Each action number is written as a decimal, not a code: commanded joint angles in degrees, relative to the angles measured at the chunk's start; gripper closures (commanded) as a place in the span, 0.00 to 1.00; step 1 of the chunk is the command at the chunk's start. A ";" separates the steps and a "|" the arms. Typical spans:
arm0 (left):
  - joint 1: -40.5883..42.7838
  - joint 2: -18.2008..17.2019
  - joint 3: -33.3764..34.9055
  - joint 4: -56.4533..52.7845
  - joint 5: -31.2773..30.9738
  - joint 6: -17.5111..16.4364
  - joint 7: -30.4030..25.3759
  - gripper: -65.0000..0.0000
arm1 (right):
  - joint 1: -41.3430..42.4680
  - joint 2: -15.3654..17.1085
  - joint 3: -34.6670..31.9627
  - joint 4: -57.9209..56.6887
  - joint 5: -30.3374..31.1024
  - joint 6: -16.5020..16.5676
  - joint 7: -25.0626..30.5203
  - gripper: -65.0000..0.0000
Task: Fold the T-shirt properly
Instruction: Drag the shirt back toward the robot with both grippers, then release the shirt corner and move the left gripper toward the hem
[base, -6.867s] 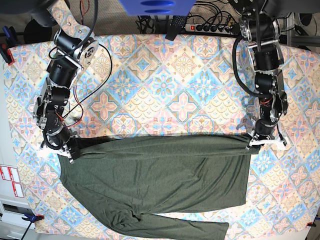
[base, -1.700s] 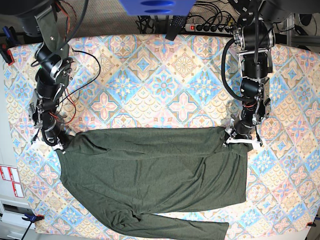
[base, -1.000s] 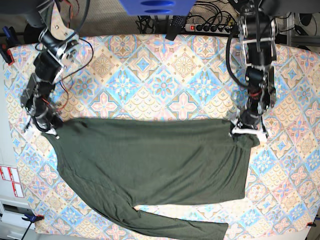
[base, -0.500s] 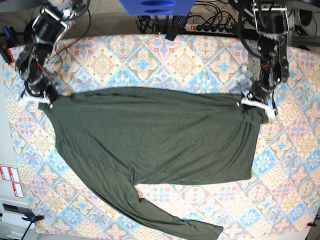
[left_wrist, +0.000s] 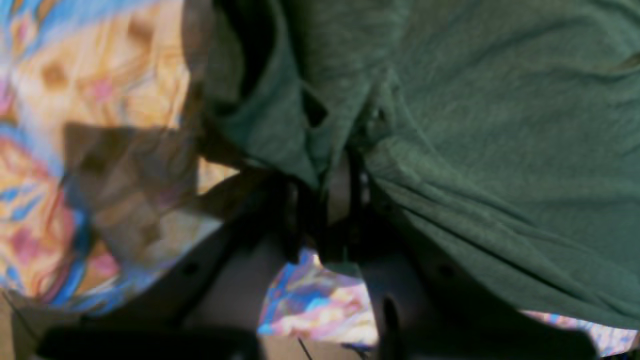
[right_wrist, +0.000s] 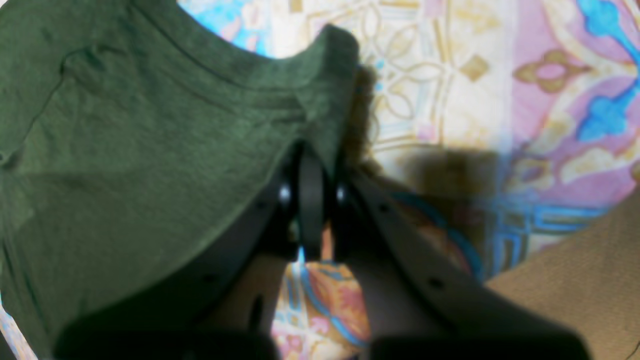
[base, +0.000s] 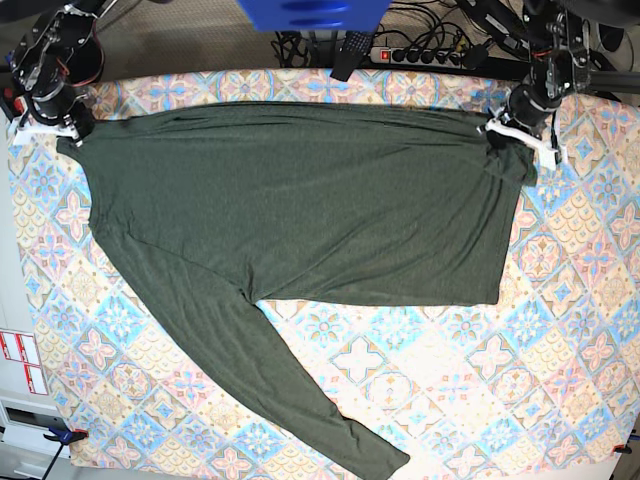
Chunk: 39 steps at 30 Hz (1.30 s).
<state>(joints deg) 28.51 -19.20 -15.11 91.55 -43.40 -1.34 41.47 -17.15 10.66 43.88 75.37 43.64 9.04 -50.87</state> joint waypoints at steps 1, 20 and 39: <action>-0.25 -1.41 -1.98 0.89 1.33 1.12 -2.22 1.00 | 0.14 1.78 0.65 0.71 -0.08 -0.29 2.74 1.00; -4.56 1.75 -6.82 -9.57 1.59 1.21 -2.13 1.00 | 3.74 1.52 0.74 -1.48 -12.21 -0.29 2.74 1.00; -3.33 1.93 -7.08 5.73 1.33 1.21 4.46 0.52 | 4.09 1.34 2.67 -0.96 -15.99 -0.29 2.74 0.86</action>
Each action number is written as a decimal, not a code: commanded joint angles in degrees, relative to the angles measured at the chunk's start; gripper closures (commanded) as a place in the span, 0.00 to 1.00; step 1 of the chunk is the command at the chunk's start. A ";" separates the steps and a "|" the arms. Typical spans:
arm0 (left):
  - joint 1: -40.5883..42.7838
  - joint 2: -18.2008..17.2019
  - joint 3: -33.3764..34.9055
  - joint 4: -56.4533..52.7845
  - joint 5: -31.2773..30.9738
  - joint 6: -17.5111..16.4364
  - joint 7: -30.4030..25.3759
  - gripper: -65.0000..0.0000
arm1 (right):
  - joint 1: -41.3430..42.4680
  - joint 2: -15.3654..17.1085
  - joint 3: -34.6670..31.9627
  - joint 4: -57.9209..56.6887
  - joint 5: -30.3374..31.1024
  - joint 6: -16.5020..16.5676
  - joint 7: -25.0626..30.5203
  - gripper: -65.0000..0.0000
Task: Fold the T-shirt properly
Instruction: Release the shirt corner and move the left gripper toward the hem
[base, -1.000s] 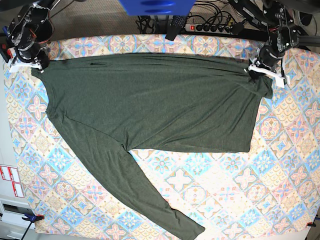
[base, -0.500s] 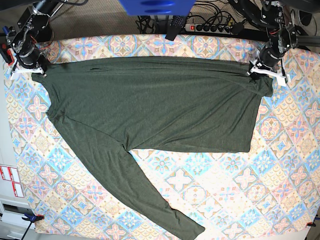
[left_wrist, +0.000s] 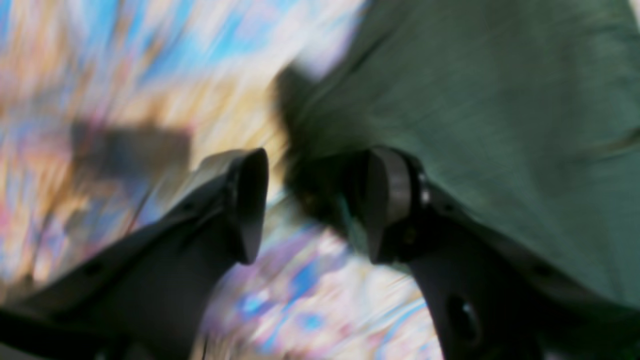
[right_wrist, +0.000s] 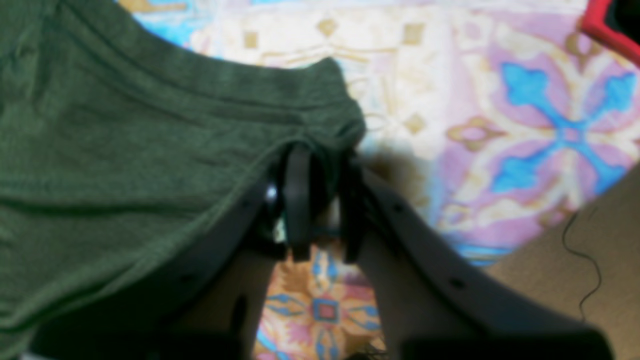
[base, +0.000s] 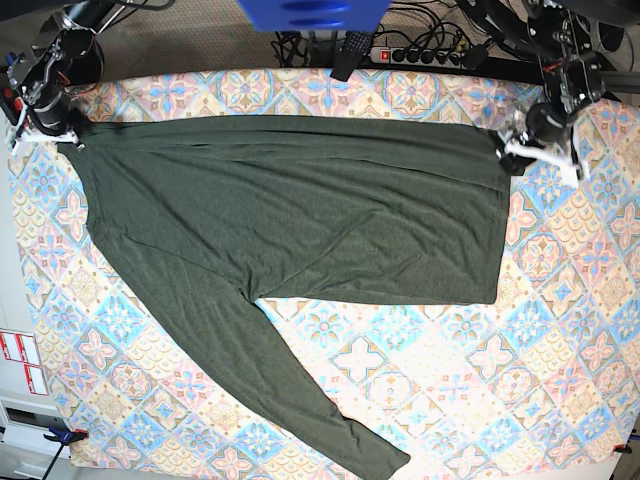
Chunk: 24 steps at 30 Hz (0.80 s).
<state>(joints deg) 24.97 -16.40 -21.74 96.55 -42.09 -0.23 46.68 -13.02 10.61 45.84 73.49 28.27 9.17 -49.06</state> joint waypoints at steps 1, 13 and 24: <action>-0.40 -0.87 -0.46 0.90 0.02 0.10 -0.74 0.52 | -0.04 1.30 1.14 0.92 -0.62 -0.42 0.84 0.86; -7.61 -0.87 -0.20 0.72 0.20 0.19 -0.65 0.52 | -0.04 -0.46 5.72 2.77 -0.45 -0.42 -3.82 0.85; -15.08 -0.08 -0.20 -4.90 0.55 0.10 2.78 0.52 | 2.86 -0.55 5.72 4.44 -0.62 -0.42 -4.35 0.65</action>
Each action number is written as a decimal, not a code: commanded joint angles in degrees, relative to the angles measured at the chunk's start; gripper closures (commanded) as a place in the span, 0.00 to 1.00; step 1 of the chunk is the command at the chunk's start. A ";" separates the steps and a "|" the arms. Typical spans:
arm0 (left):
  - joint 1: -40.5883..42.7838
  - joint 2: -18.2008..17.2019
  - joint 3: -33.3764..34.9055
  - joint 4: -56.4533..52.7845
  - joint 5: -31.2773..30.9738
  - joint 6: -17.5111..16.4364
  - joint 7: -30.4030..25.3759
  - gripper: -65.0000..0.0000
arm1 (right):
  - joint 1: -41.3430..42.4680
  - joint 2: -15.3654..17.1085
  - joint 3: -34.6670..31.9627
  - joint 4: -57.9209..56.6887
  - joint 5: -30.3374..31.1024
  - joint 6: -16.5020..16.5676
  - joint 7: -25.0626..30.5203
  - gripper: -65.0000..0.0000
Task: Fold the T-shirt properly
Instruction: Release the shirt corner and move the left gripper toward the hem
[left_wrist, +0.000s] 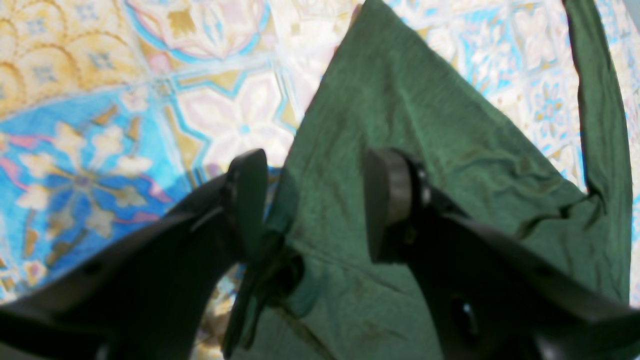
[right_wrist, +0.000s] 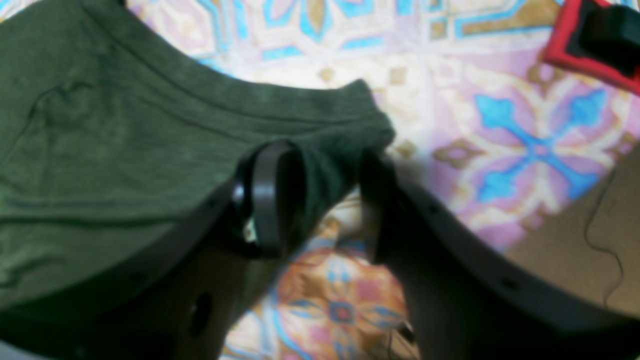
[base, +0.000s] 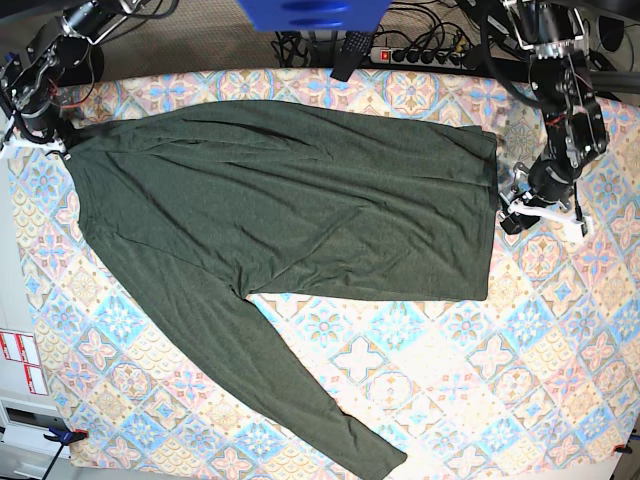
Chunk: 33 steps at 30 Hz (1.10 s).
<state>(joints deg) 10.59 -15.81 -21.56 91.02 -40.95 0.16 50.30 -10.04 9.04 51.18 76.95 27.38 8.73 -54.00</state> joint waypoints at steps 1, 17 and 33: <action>-1.49 -0.67 -0.37 -0.52 -0.50 -0.30 -1.03 0.52 | -0.11 1.03 0.38 0.99 0.27 0.02 0.68 0.65; -24.17 -0.76 2.97 -26.89 -0.41 -0.30 -2.44 0.52 | 3.32 1.03 4.87 0.99 0.10 -0.25 1.21 0.65; -33.58 0.65 17.03 -48.08 -0.41 -0.12 -20.02 0.52 | 3.32 1.03 6.01 3.10 0.18 -0.25 0.68 0.65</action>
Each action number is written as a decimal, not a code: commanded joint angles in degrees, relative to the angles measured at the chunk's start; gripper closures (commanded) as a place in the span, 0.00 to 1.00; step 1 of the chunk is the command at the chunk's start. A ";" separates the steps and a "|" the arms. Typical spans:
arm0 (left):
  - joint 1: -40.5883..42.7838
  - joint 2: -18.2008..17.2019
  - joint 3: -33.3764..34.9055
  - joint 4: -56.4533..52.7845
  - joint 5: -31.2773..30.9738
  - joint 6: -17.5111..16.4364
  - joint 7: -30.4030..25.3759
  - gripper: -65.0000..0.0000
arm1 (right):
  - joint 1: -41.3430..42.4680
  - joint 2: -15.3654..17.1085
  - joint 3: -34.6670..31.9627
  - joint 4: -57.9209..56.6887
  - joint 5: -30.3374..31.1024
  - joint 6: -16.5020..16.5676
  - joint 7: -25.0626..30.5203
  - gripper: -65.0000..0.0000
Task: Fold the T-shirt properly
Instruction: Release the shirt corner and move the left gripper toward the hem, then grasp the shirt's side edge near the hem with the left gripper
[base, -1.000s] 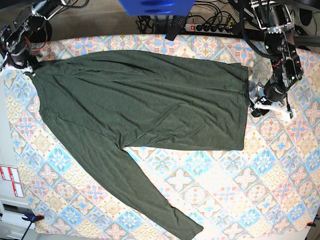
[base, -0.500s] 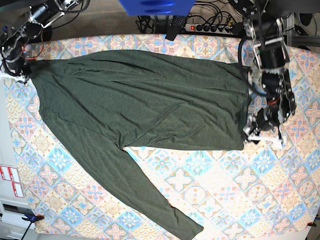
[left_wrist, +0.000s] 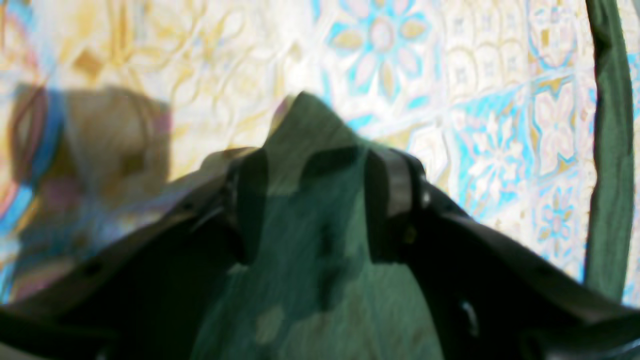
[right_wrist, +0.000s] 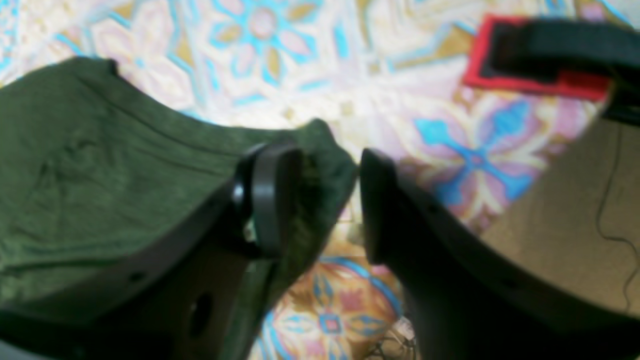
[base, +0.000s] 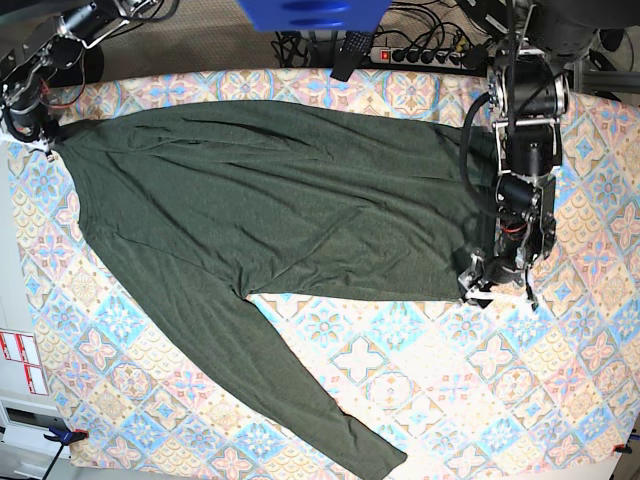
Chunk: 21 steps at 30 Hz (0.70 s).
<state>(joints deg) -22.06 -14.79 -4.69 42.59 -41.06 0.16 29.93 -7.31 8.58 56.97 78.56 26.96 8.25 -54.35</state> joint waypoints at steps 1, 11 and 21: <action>-1.28 -0.20 0.95 -0.70 -0.39 -0.12 -0.44 0.52 | 0.59 1.49 0.22 1.92 0.60 0.23 1.03 0.65; -1.19 0.32 0.95 -1.05 -0.48 -0.03 -1.76 0.52 | 0.59 1.49 0.22 3.15 0.60 0.23 0.94 0.65; 0.39 -3.19 0.95 5.19 -0.83 -0.03 -1.67 0.52 | 0.67 1.49 -0.05 3.15 0.60 0.23 0.94 0.65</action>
<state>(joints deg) -20.03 -17.15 -3.57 46.52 -41.60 0.64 29.26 -6.87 8.78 56.77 80.64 27.00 8.32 -54.26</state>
